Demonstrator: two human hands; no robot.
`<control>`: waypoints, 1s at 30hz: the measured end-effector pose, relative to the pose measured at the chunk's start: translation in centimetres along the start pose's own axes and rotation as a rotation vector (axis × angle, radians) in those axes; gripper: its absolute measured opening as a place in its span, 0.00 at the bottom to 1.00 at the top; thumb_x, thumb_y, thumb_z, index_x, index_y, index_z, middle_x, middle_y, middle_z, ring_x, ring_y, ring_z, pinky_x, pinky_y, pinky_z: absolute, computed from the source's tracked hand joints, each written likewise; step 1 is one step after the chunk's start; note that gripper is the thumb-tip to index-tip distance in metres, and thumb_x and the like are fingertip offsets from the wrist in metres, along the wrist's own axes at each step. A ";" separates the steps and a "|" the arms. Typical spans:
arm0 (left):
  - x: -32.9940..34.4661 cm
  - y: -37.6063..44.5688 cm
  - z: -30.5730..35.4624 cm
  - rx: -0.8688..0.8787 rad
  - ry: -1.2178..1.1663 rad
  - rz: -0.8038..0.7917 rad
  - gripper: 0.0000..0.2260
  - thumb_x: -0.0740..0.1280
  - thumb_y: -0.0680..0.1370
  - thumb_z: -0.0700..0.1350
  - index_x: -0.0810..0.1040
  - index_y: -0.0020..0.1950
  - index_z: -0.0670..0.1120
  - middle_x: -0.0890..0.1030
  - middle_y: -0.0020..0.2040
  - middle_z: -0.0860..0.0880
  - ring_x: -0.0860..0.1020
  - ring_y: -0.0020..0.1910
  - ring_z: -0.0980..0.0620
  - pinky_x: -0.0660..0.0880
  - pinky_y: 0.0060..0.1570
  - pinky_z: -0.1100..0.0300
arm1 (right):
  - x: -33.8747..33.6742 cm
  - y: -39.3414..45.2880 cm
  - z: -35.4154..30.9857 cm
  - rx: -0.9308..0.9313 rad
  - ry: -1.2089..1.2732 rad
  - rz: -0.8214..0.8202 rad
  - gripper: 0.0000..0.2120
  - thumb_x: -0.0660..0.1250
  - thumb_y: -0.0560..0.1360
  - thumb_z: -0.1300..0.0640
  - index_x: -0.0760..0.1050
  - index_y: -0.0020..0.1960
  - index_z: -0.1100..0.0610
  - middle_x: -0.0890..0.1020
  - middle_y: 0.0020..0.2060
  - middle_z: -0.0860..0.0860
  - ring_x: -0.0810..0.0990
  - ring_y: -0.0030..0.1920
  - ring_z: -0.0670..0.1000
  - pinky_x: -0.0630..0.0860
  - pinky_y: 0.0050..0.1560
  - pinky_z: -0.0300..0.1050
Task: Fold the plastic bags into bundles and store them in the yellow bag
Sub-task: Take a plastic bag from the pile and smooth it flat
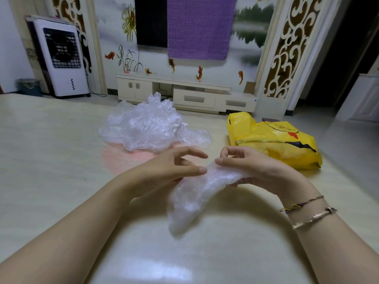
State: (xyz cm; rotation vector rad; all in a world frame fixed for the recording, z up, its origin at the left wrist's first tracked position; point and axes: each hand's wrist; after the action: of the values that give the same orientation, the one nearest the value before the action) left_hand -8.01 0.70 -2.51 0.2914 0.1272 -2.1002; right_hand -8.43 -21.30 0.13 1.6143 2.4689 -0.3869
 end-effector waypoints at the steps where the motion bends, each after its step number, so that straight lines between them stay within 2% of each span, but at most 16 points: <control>1: -0.1 0.0 0.1 -0.005 -0.018 0.006 0.17 0.75 0.71 0.51 0.79 0.59 0.56 0.75 0.39 0.48 0.73 0.43 0.51 0.69 0.51 0.56 | -0.1 0.2 0.2 0.012 0.011 0.042 0.09 0.70 0.74 0.55 0.72 0.44 0.59 0.78 0.32 0.50 0.75 0.30 0.48 0.74 0.29 0.38; 5: 0.1 0.0 0.2 -0.013 0.009 0.001 0.18 0.73 0.74 0.43 0.77 0.62 0.53 0.75 0.33 0.56 0.74 0.38 0.59 0.70 0.46 0.63 | -0.3 0.5 0.4 0.028 0.047 0.111 0.09 0.71 0.73 0.54 0.73 0.44 0.58 0.78 0.32 0.49 0.73 0.30 0.46 0.71 0.27 0.37; 7: 0.1 -0.1 0.0 -0.010 0.009 0.032 0.17 0.73 0.74 0.39 0.78 0.61 0.52 0.76 0.35 0.54 0.76 0.39 0.57 0.71 0.47 0.62 | -0.1 0.7 0.4 0.018 0.111 0.161 0.10 0.71 0.73 0.51 0.74 0.45 0.57 0.79 0.34 0.50 0.74 0.29 0.47 0.72 0.27 0.37; 9: -0.1 0.2 -0.1 -0.023 -0.073 0.144 0.16 0.72 0.74 0.39 0.78 0.59 0.52 0.77 0.39 0.49 0.78 0.39 0.54 0.73 0.42 0.60 | 0.1 1.4 0.6 -0.033 0.195 0.301 0.11 0.70 0.74 0.51 0.73 0.49 0.57 0.79 0.42 0.52 0.80 0.32 0.50 0.75 0.29 0.41; 10: -0.3 0.4 -0.2 -0.045 -0.144 0.234 0.16 0.72 0.74 0.38 0.78 0.59 0.52 0.78 0.42 0.48 0.79 0.39 0.53 0.74 0.38 0.61 | 0.3 1.7 0.9 -0.093 0.173 0.404 0.11 0.69 0.75 0.51 0.72 0.51 0.56 0.79 0.47 0.52 0.82 0.37 0.52 0.78 0.33 0.44; 12: -0.6 0.9 -0.5 -0.097 -0.276 0.425 0.16 0.71 0.75 0.38 0.77 0.61 0.49 0.80 0.48 0.45 0.81 0.39 0.51 0.77 0.33 0.61 | 0.3 2.4 1.7 -0.292 -0.142 0.606 0.11 0.69 0.76 0.53 0.70 0.54 0.52 0.77 0.55 0.49 0.81 0.49 0.52 0.79 0.46 0.48; 13: -0.8 1.1 -0.7 -0.118 -0.320 0.495 0.16 0.70 0.75 0.37 0.75 0.62 0.47 0.81 0.49 0.44 0.81 0.38 0.50 0.78 0.33 0.60 | 0.3 2.6 2.2 -0.405 -0.382 0.642 0.14 0.70 0.75 0.54 0.69 0.57 0.51 0.75 0.57 0.47 0.78 0.55 0.50 0.76 0.52 0.44; 14: -0.9 1.3 -1.0 -0.136 -0.347 0.541 0.17 0.70 0.76 0.36 0.73 0.63 0.45 0.81 0.47 0.44 0.81 0.37 0.50 0.78 0.33 0.60 | 0.3 2.8 2.7 -0.517 -0.594 0.627 0.18 0.70 0.73 0.54 0.68 0.61 0.51 0.73 0.60 0.46 0.74 0.59 0.50 0.70 0.58 0.40; 16: -0.9 1.6 -1.4 -0.167 -0.351 0.583 0.18 0.69 0.76 0.35 0.71 0.64 0.42 0.79 0.45 0.46 0.80 0.35 0.51 0.78 0.31 0.61 | 0.8 3.1 3.3 -0.645 -0.825 0.492 0.27 0.69 0.69 0.51 0.67 0.66 0.52 0.69 0.64 0.48 0.68 0.66 0.51 0.62 0.65 0.40; 18: -0.9 1.9 -2.1 -0.188 -0.295 0.623 0.19 0.70 0.75 0.36 0.70 0.65 0.42 0.78 0.45 0.46 0.79 0.36 0.52 0.76 0.32 0.61 | 1.9 3.4 3.5 -0.677 -0.915 0.378 0.29 0.69 0.68 0.49 0.66 0.67 0.51 0.68 0.66 0.49 0.66 0.67 0.53 0.62 0.66 0.45; 20: -1.0 2.1 -2.5 -0.187 -0.235 0.644 0.21 0.71 0.75 0.37 0.70 0.65 0.43 0.78 0.46 0.46 0.80 0.38 0.51 0.76 0.33 0.61 | 3.1 3.7 3.4 -0.718 -0.981 0.340 0.25 0.70 0.68 0.50 0.69 0.63 0.50 0.70 0.64 0.48 0.68 0.65 0.53 0.67 0.64 0.49; 22: -0.9 2.2 -2.9 -0.172 -0.157 0.635 0.22 0.71 0.74 0.38 0.69 0.66 0.44 0.79 0.48 0.45 0.81 0.42 0.50 0.78 0.37 0.59 | 3.8 3.9 3.3 -0.770 -1.011 0.316 0.16 0.71 0.68 0.56 0.73 0.55 0.50 0.74 0.59 0.46 0.70 0.60 0.52 0.71 0.58 0.50; 24: -0.7 2.0 -3.0 -0.137 0.014 0.634 0.23 0.71 0.74 0.40 0.67 0.66 0.46 0.77 0.49 0.47 0.80 0.44 0.50 0.80 0.40 0.57 | 4.0 3.8 3.2 -0.799 -0.993 0.269 0.10 0.70 0.68 0.60 0.74 0.48 0.52 0.77 0.53 0.46 0.73 0.53 0.52 0.74 0.51 0.51; 27: -0.7 1.6 -2.8 -0.050 0.455 0.675 0.24 0.72 0.72 0.42 0.67 0.64 0.50 0.73 0.52 0.51 0.76 0.46 0.53 0.71 0.37 0.63 | 3.9 3.5 3.4 -0.718 -0.899 0.196 0.05 0.66 0.70 0.59 0.75 0.46 0.54 0.78 0.45 0.45 0.74 0.47 0.49 0.73 0.46 0.49; 28: -0.9 1.4 -2.7 -0.007 0.531 0.687 0.23 0.72 0.71 0.41 0.68 0.63 0.50 0.72 0.52 0.51 0.74 0.46 0.56 0.69 0.38 0.65 | 3.7 3.4 3.5 -0.685 -0.885 0.188 0.05 0.66 0.70 0.58 0.75 0.46 0.54 0.79 0.43 0.45 0.73 0.46 0.47 0.72 0.45 0.48; 30: -1.3 1.1 -2.0 0.081 0.472 0.649 0.18 0.71 0.69 0.36 0.75 0.56 0.48 0.75 0.49 0.52 0.72 0.39 0.62 0.67 0.35 0.71 | 3.4 3.3 3.7 -0.638 -0.850 0.174 0.06 0.67 0.69 0.59 0.77 0.46 0.54 0.79 0.43 0.45 0.72 0.45 0.44 0.72 0.46 0.46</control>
State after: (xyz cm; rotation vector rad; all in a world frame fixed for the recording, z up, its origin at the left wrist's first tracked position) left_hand -6.12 1.62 -4.12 0.7658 0.1956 -1.3676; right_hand -6.82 -18.19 -4.75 1.0631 1.5673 -0.1680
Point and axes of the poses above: each hand's wrist, its own y-axis towards the middle knuckle, its own x-axis out of the palm, z = x × y
